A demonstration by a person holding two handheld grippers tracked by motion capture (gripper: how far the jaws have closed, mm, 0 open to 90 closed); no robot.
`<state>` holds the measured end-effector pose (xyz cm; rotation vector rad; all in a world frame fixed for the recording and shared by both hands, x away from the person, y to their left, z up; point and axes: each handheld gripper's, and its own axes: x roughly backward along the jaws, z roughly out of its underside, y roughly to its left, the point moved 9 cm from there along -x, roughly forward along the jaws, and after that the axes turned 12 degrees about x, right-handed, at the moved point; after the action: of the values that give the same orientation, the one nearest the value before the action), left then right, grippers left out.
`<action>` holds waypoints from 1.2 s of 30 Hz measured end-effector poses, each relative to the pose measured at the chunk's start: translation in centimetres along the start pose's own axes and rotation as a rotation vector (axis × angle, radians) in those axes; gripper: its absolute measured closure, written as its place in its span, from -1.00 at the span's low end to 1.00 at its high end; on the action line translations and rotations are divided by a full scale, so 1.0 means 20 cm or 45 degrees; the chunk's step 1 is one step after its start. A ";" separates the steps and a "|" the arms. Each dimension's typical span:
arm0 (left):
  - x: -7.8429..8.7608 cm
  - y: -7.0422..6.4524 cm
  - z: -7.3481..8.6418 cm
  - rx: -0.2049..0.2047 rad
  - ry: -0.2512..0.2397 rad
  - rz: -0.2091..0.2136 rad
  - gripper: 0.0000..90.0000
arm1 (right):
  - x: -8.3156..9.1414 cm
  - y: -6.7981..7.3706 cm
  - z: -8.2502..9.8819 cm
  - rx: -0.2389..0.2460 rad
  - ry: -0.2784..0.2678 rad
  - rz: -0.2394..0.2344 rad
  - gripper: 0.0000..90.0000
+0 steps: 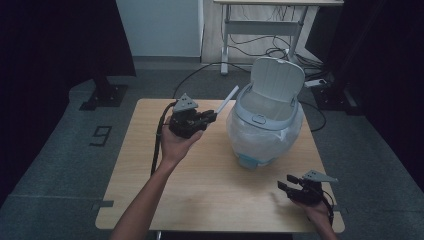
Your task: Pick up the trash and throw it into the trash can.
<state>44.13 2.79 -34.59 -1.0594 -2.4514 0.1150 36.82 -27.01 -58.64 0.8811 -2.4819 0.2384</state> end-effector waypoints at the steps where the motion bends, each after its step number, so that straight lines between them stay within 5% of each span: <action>1: 0.00 -0.01 -0.01 -0.004 0.000 0.001 0.79 | 0.00 0.00 0.00 0.001 0.002 0.003 -0.05; 36: -0.14 -0.15 -0.19 -0.038 0.021 0.034 0.79 | 0.00 -0.01 0.01 -0.019 -0.005 0.004 -0.05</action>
<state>45.50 -1.65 -31.59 -1.1015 -2.4322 0.0776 36.90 -27.31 -58.71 0.8725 -2.4857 0.2196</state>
